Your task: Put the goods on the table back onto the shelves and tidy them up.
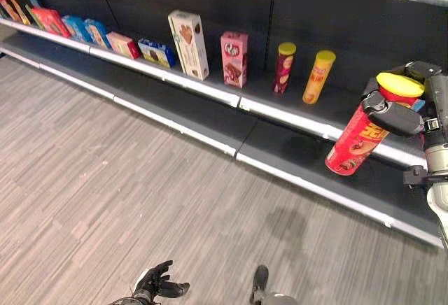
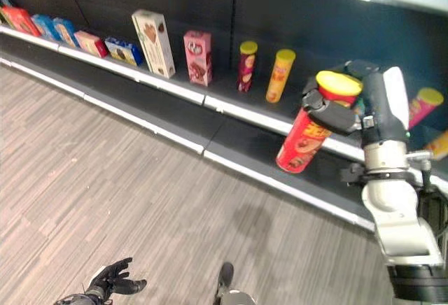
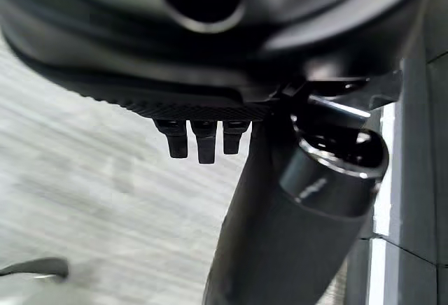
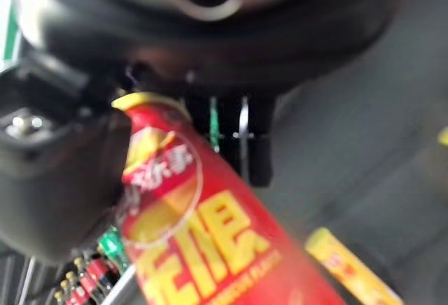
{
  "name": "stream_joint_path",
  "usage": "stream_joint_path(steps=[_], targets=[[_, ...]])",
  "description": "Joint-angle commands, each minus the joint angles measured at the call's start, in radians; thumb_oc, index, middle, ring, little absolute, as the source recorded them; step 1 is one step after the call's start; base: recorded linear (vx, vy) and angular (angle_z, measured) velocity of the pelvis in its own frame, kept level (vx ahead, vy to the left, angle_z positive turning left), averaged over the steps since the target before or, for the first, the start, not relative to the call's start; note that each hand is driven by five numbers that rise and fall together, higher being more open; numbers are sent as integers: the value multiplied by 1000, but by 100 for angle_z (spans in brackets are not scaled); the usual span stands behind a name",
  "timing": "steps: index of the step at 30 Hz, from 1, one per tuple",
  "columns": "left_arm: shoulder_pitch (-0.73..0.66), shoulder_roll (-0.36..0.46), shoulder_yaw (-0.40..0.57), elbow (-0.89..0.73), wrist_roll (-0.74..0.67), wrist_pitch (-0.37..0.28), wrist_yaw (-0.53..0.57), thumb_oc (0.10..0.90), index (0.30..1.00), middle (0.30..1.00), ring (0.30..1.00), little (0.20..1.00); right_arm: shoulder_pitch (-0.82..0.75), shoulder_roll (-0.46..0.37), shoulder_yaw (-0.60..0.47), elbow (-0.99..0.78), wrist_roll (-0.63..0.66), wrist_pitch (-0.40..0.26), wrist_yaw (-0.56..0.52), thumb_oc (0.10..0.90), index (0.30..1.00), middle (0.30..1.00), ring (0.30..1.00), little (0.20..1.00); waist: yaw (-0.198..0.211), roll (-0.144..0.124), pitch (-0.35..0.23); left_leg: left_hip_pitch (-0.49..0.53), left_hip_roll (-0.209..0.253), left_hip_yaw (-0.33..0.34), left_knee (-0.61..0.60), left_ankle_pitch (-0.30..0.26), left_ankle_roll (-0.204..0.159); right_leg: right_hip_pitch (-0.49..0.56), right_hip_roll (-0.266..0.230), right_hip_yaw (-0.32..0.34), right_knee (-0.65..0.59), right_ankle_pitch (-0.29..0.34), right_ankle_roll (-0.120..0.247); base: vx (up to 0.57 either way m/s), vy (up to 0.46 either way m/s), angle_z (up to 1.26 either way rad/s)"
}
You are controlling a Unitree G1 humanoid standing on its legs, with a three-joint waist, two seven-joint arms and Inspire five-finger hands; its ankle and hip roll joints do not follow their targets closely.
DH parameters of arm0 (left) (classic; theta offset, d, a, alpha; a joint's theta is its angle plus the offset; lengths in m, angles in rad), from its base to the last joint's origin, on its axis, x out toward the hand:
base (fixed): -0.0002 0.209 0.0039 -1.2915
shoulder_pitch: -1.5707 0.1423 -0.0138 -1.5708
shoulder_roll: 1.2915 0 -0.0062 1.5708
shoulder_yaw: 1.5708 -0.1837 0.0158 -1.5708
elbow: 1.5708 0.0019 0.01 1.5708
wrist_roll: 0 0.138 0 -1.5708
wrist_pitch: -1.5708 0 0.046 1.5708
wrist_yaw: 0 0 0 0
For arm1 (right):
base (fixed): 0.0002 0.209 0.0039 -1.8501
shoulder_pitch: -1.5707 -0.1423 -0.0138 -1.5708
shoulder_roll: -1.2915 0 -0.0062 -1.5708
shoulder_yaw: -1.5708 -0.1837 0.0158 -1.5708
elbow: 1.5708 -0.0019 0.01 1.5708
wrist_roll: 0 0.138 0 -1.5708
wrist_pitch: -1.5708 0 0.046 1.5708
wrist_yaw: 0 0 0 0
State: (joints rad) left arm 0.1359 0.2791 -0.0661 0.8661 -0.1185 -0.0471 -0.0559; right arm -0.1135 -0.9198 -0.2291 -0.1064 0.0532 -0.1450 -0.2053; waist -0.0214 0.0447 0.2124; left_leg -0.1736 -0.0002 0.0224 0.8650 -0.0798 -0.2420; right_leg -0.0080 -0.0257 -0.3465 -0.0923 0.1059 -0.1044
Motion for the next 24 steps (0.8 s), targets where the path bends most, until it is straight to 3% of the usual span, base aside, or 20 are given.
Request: stream_joint_path(steps=[1, 2, 3, 4, 8, 13, 14, 16, 17, 21, 24], targets=[[13, 84, -55, -14, -9, -19, -1, 800, 900, 900, 900, 900, -119, -58, -111, -60, 23, -71, -58, 400, 300, 300, 300, 300, 6, -39, 19, 65, 42, 30, -452, -4, 150, 35, -47, 65, 5, -72, 189, 220, 92, -10], [13, 85, -56, -14, -9, -19, -1, 800, 900, 900, 900, 900, -118, -58, -113, -61, 23, -70, -58, 400, 300, 300, 300, 300, 8, -45, 18, 68, 35, 33, -464, 7, 153, 32, -54, 66, 5, -68, 191, 412, 256, -33], [31, 95, -56, -13, 1, -23, -2, 800, 900, 900, 900, 900, -126, -54, -89, -67, 11, -74, -50, 400, 300, 300, 300, 300, 42, -33, 18, 43, 3, -88, -734, 57, 159, 40, -45, 122, 5, -83, 204, 357, 250, -49], [37, 99, -58, -14, -5, -28, 5, 800, 900, 900, 900, 900, -146, -50, -71, -54, 11, -74, -58, 400, 300, 300, 300, 300, 58, -21, 20, 21, -14, -151, -828, 117, 149, 55, -28, 161, 5, -92, 208, 419, 284, -40], [45, 84, -62, -4, 0, -34, 8, 800, 900, 900, 900, 900, -155, -48, -60, -40, 4, -69, -63, 400, 300, 300, 300, 300, 54, -2, 0, 83, -25, -182, -909, 136, 166, 64, -25, 219, 5, -95, 214, 178, 215, -150], [40, 99, -67, -20, -10, -38, 8, 800, 900, 900, 900, 900, -204, -52, -16, -30, -6, -55, -59, 400, 300, 300, 300, 300, 58, -2, 10, 92, -51, -149, -884, 112, 204, 42, -65, 288, 64, -111, 234, 70, 240, -47], [38, 109, -68, -28, -14, -37, 10, 800, 900, 900, 900, 900, -229, -50, 11, -23, -6, -50, -59, 400, 300, 300, 300, 300, 62, -1, 25, 93, -58, -134, -866, 97, 229, 12, -76, 306, 143, -123, 240, 15, 180, -58], [37, 121, -63, -31, -14, -37, 12, 800, 900, 900, 900, 900, -257, -40, 42, -14, -4, -51, -58, 400, 300, 300, 300, 300, 69, -3, 40, 98, -60, -109, -848, 82, 245, -31, -83, 320, 216, -125, 251, 24, 260, -75], [40, 133, -41, -30, -16, -37, 15, 800, 900, 900, 900, 900, -295, -27, 86, -18, -10, -51, -48, 400, 300, 300, 300, 300, 83, -14, 54, 119, -55, -69, -854, 68, 254, -76, -99, 301, 240, -92, 267, 14, 221, -83], [48, 136, -25, -35, -22, -43, 17, 800, 900, 900, 900, 900, -337, -23, 124, -6, 5, -53, -44, 400, 300, 300, 300, 300, 90, -26, 59, 145, -47, -17, -881, 43, 260, -146, -116, 239, 127, 12, 283, 52, 52, -97], [39, 139, -20, -37, -24, -42, 24, 800, 900, 900, 900, 900, -347, -13, 143, -7, 9, -56, -45, 400, 300, 300, 300, 300, 89, -35, 71, 152, -48, -10, -871, 30, 263, -175, -115, 203, 64, 50, 297, 100, 6, -24]])
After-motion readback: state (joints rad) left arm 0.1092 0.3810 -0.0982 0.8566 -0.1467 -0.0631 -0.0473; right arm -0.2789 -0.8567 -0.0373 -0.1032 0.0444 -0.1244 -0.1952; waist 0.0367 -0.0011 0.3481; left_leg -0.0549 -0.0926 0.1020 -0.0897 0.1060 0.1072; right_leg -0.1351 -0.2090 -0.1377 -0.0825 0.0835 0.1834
